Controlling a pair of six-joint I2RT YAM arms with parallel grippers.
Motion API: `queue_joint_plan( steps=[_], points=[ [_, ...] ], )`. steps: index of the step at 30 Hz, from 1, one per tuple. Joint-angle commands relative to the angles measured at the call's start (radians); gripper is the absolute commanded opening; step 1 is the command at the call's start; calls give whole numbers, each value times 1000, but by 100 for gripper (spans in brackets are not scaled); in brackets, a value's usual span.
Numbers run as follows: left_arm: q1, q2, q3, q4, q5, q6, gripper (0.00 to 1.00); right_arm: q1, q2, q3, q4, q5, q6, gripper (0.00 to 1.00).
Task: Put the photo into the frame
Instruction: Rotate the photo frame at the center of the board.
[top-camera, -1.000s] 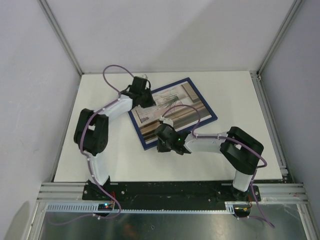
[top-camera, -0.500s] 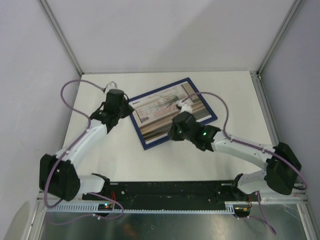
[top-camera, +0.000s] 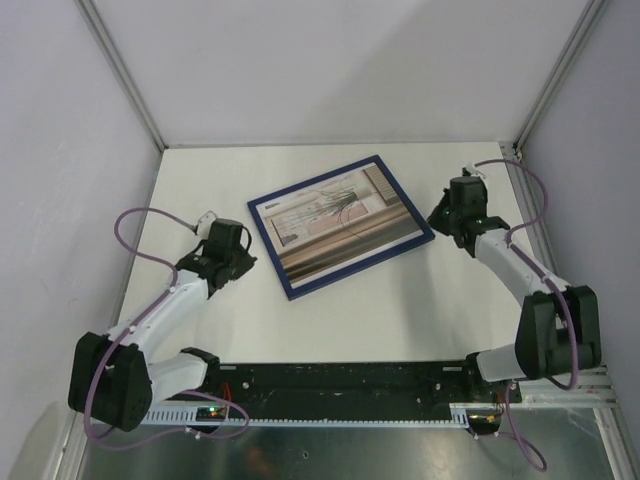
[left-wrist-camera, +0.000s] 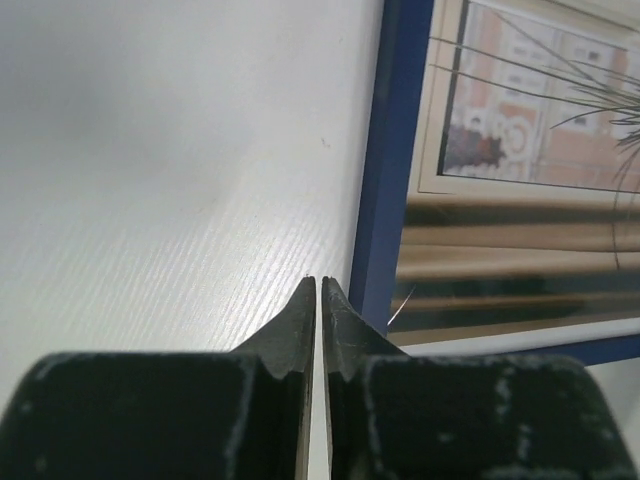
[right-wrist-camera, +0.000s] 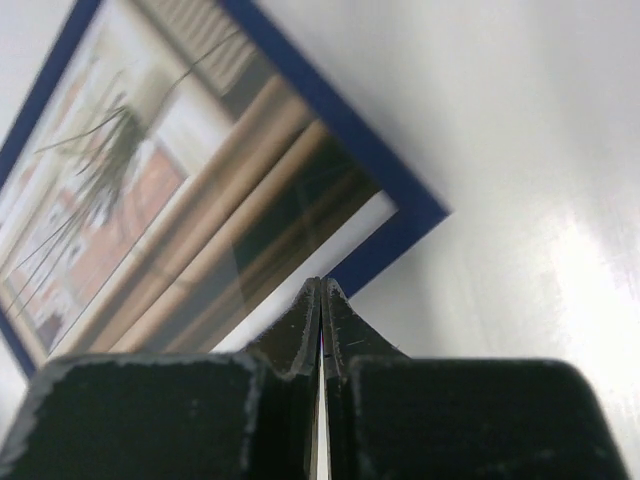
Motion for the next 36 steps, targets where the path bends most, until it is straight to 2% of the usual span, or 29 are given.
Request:
queue_joint_plan(
  steps=[1, 9, 19, 27, 36],
  points=[
    [9, 64, 16, 16, -5, -71, 7, -127, 108, -1, 85, -67, -59, 0],
    [11, 238, 70, 62, 30, -93, 3, -252, 292, 34, 191, -138, -43, 0],
    [50, 403, 153, 97, 71, -73, 2, -265, 484, 126, 220, -170, -12, 0],
    [93, 508, 233, 103, 97, -67, 2, -235, 547, 167, 189, -187, -11, 0],
    [100, 628, 337, 103, 114, -61, 1, -166, 526, 154, 85, -172, -27, 0]
  ],
)
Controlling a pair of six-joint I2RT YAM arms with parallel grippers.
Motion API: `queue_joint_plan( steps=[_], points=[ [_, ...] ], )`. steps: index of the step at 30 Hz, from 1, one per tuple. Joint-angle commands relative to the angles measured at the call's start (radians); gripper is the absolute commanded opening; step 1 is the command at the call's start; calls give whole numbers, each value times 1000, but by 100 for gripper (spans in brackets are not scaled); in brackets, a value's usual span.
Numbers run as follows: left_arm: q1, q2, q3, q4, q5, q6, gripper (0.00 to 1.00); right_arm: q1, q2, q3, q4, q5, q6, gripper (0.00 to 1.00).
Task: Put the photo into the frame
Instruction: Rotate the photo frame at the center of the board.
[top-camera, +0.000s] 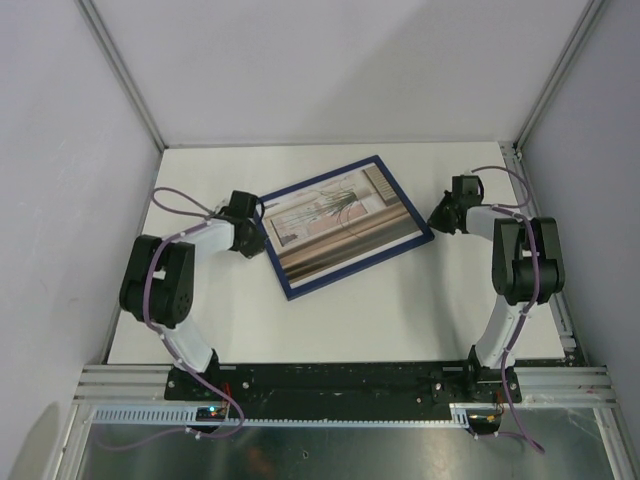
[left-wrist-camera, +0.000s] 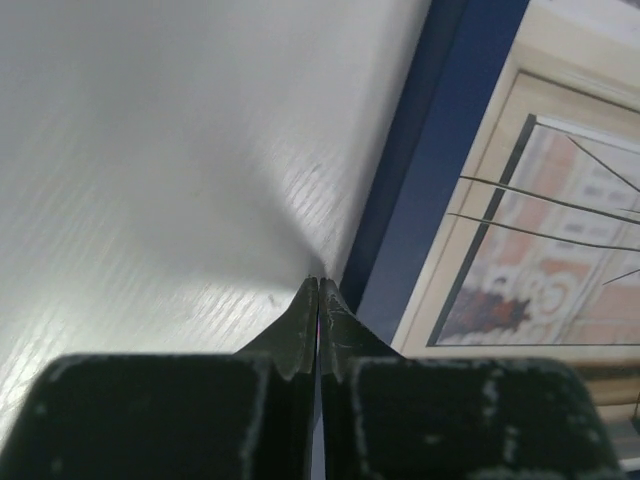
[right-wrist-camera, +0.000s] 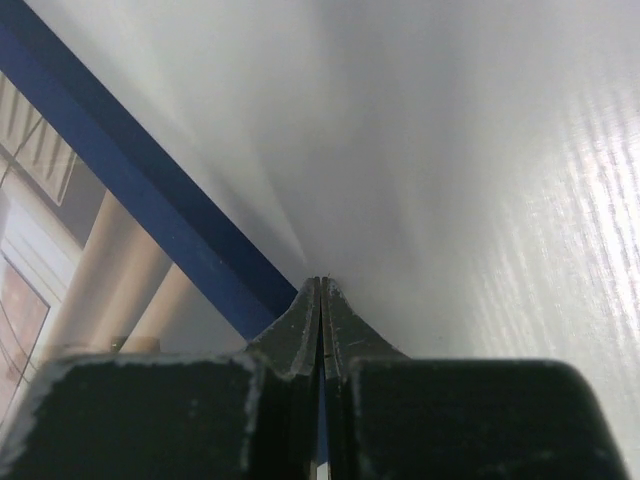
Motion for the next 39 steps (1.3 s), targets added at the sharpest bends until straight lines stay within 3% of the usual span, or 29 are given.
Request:
queue_joint_plan(
  steps=[1, 15, 23, 31, 39],
  points=[
    [9, 51, 61, 13, 11, 4, 1, 51, -15, -13, -101, 9, -14, 0],
    [10, 228, 257, -2, 72, 125, 4, 168, -254, -278, -58, -48, 31, 0],
    [9, 327, 385, -18, 136, 173, 7, 314, -471, -465, -90, -38, 77, 0],
    [-16, 431, 533, -35, 243, 262, 7, 619, -661, -563, -135, 81, 194, 0],
    [-77, 515, 650, -50, 325, 332, 12, 898, -601, -546, -49, 145, 297, 0]
  ],
)
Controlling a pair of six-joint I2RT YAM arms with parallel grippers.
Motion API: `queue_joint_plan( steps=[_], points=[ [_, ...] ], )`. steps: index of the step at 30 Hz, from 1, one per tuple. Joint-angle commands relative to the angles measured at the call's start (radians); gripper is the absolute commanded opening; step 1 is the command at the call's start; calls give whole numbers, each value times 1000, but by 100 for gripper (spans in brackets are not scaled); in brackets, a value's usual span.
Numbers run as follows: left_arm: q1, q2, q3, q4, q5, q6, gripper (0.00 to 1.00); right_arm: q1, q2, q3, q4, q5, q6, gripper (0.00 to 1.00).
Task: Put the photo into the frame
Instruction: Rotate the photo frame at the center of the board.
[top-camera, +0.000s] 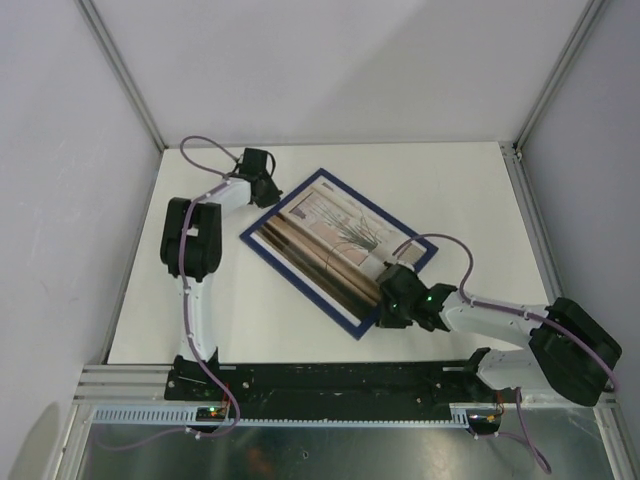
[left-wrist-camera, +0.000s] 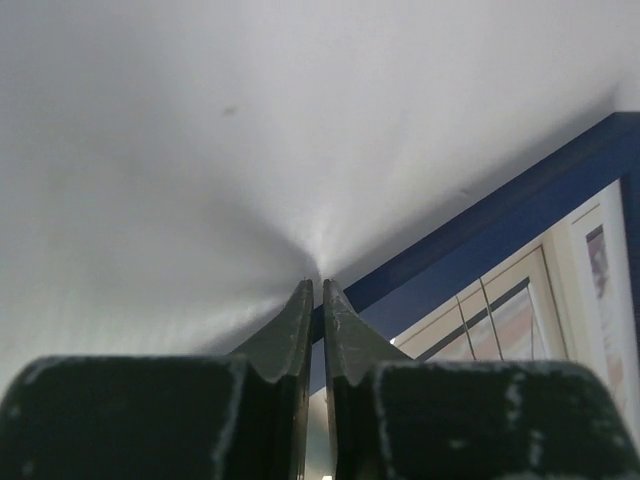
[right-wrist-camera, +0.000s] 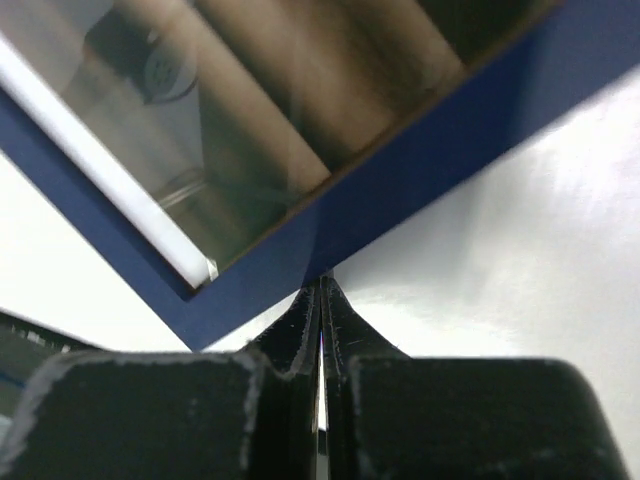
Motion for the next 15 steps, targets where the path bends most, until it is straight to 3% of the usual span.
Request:
queue_joint_plan(
  steps=[1, 5, 10, 15],
  points=[
    [-111, 53, 59, -98, 226, 65, 14, 121, 63, 40, 195, 13, 104, 0],
    [-121, 71, 126, -97, 263, 107, 23, 161, 103, 73, 194, 15, 97, 0],
    [-119, 24, 208, -99, 271, 171, 38, 142, 2, 112, 63, 10, 37, 0],
    [-102, -100, 212, -106, 255, 156, 41, 77, -164, 130, -74, -11, -24, 0]
  ],
)
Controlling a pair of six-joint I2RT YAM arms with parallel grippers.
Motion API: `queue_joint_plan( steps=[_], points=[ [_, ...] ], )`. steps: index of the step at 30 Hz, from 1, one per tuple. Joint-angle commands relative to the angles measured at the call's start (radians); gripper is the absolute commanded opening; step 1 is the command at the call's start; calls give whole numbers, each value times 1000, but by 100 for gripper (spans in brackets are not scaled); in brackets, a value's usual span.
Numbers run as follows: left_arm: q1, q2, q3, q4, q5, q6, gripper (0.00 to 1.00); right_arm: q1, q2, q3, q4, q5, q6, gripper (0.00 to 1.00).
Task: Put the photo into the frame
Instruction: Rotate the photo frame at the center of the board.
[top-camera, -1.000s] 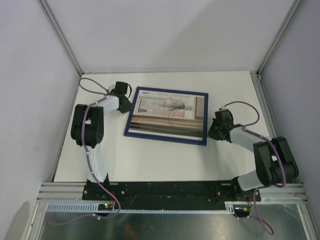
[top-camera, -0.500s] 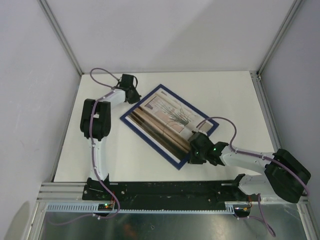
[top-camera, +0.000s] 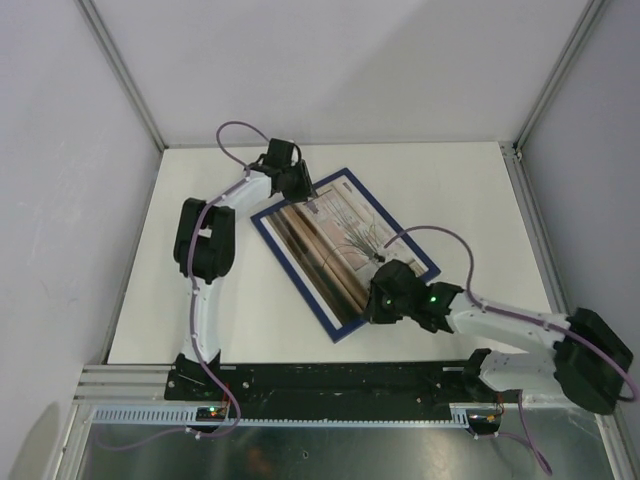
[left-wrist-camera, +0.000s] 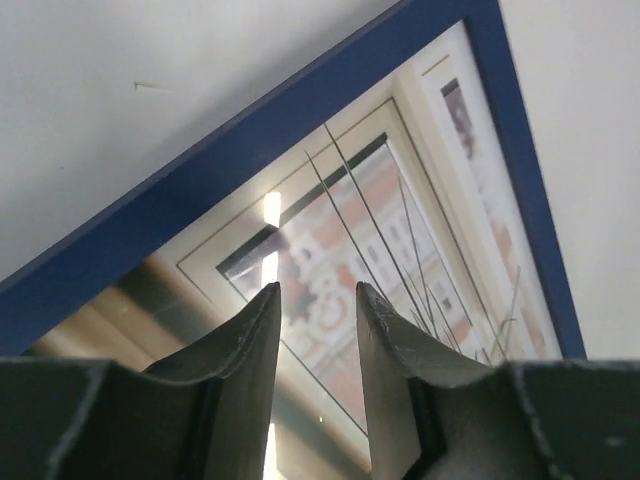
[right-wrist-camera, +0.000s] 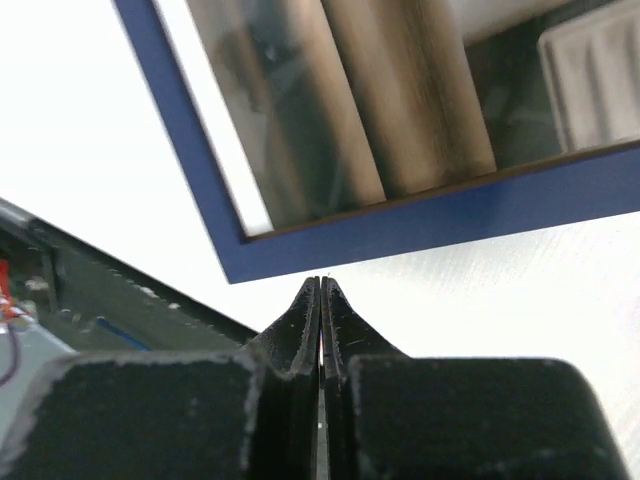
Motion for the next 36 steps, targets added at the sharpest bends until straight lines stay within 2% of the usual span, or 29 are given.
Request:
queue_joint_plan(
  steps=[1, 5, 7, 9, 13, 16, 20, 26, 36],
  points=[
    [23, -185, 8, -33, -1, 15, 40, -85, -152, 68, -121, -14, -82, 0],
    [27, -429, -224, -37, -121, -83, 30, -326, -185, 124, -172, -62, -195, 0],
    [28, -552, -374, -37, -161, -146, 21, -487, -147, 156, -130, -108, -245, 0],
    [28, -657, -525, -36, -180, -203, 14, -640, -58, 203, -72, -145, -275, 0],
    [28, -857, -798, -30, -230, -298, 2, -808, 142, 314, 58, -195, -298, 0],
    [29, -955, -927, -25, -256, -348, 0, -857, 280, 402, 111, -207, -304, 0],
    [30, -989, -1019, -15, -267, -403, 0, -880, 420, 472, 134, -209, -310, 0],
    [29, -867, -1032, 51, -229, -426, 0, -882, 523, 492, 113, -183, -327, 0],
    [30, -695, -957, 116, -176, -427, 0, -843, 543, 487, -9, -89, -347, 0]
  ],
)
